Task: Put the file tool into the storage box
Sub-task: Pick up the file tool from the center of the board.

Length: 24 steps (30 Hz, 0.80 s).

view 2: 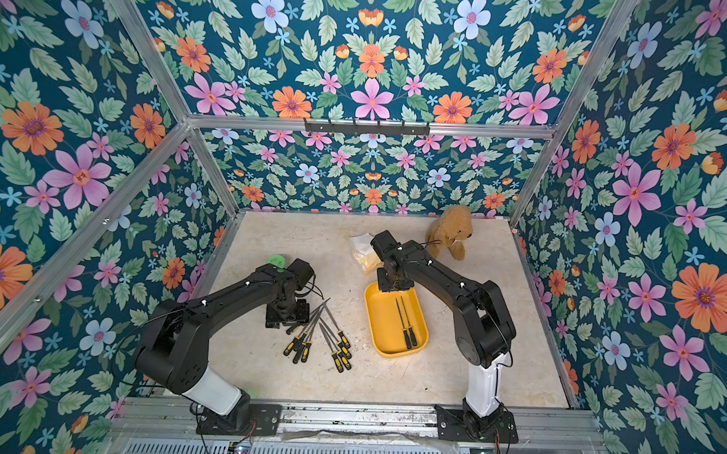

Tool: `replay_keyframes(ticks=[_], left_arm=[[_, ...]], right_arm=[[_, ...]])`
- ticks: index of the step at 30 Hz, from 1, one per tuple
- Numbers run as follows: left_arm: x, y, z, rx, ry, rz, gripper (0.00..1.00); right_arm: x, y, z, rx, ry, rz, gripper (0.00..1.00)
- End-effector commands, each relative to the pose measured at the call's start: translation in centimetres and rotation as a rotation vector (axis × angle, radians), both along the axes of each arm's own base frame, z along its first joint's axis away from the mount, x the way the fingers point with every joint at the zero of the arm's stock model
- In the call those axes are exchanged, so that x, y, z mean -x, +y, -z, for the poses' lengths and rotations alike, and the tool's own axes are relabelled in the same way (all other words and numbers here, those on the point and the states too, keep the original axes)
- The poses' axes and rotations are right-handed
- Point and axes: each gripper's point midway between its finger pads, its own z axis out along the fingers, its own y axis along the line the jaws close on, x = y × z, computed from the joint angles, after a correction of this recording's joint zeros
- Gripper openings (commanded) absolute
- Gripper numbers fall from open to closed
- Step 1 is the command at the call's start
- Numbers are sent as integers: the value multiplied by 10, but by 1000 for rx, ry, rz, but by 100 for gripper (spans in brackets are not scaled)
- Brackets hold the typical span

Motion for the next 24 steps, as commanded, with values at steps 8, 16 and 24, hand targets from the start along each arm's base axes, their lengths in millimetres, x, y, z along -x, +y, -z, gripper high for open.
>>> replay_keyframes(ticks=[8, 16, 24], left_arm=[[-6, 10, 19, -48, 29, 77, 68], [-19, 13, 31, -49, 6, 92, 50], [-25, 12, 38, -11, 33, 127, 39]], right_arm=[[7, -2, 0, -5, 21, 21, 39], [7, 7, -1, -21, 21, 11, 38], [12, 17, 3, -23, 34, -9, 37]])
